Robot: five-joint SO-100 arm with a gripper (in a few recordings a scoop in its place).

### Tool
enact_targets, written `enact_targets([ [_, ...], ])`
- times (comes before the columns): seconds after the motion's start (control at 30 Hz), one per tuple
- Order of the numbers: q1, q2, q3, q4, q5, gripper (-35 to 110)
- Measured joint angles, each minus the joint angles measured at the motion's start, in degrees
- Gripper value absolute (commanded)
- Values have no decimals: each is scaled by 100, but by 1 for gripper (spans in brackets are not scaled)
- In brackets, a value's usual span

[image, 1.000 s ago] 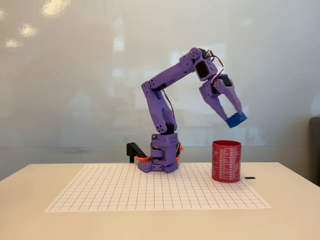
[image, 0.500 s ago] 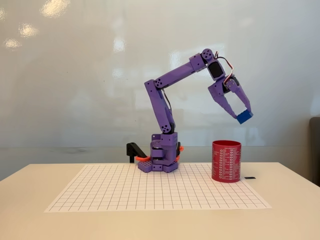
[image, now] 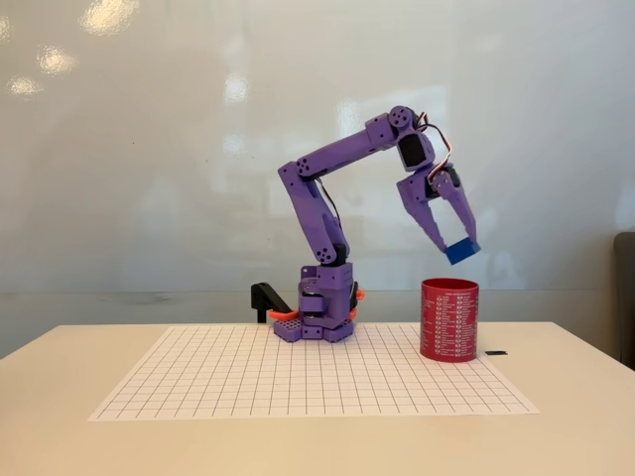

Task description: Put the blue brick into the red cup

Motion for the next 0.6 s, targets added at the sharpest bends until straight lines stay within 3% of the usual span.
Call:
enact_targets([
  [0.47,167,53,123,562,-272,1],
  [0.6,211,53,193,668,-114,31],
])
